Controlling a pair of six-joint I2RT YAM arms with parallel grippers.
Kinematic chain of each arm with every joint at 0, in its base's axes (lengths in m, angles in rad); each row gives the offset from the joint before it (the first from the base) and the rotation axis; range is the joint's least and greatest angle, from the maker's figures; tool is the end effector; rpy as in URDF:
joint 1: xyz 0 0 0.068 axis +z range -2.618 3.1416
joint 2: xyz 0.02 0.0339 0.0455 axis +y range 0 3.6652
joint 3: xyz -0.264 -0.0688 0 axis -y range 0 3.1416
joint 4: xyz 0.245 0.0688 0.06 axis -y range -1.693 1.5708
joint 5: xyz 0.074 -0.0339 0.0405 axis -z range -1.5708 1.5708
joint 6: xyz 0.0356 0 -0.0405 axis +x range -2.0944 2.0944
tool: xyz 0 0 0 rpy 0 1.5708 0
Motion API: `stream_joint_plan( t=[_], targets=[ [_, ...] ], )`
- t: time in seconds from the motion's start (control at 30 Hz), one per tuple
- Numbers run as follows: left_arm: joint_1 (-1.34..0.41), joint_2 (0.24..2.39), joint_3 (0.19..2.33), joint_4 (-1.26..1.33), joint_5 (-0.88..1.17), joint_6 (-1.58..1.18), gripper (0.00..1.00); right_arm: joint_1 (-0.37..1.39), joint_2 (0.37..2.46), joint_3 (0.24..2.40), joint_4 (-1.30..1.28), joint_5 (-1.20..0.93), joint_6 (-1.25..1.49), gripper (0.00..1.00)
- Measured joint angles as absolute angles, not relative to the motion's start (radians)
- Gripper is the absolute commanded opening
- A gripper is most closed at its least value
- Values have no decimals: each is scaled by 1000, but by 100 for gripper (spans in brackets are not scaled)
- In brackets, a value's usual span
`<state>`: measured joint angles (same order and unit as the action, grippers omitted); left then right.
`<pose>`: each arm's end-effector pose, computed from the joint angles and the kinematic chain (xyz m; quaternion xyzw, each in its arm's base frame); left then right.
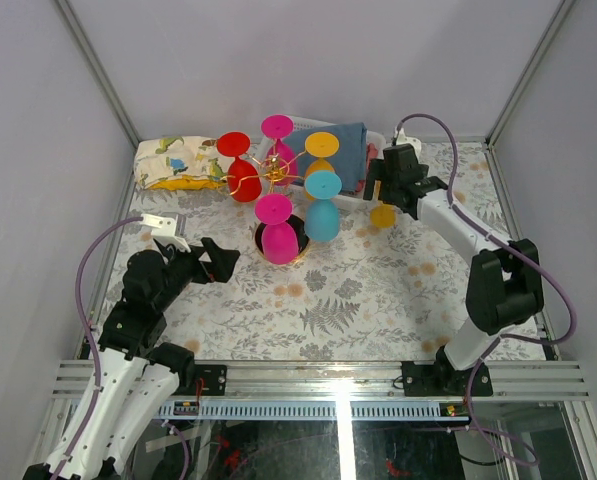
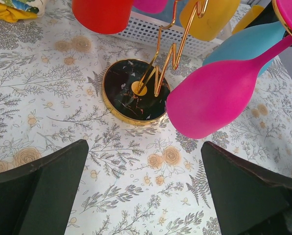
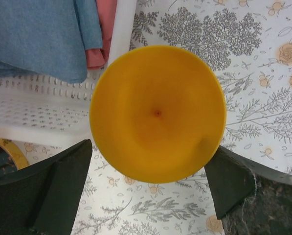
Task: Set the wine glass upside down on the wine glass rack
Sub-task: Pick up the wine glass at the center of the board.
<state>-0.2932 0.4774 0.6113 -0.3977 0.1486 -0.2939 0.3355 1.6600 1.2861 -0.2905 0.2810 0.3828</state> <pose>0.1189 -0.0414 0.2985 0.0449 0.7918 -0.2318 0.5633 0.3608 0.1154 0.2761 0.0823 0.8885 0.0345 0.4501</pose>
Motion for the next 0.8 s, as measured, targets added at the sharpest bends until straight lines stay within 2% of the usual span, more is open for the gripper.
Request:
stream_joint_plan(
  t=[0.8],
  targets=[
    [-294, 475, 611, -398, 130, -294, 100, 310, 1770, 1310, -188, 348, 356, 98]
  ],
)
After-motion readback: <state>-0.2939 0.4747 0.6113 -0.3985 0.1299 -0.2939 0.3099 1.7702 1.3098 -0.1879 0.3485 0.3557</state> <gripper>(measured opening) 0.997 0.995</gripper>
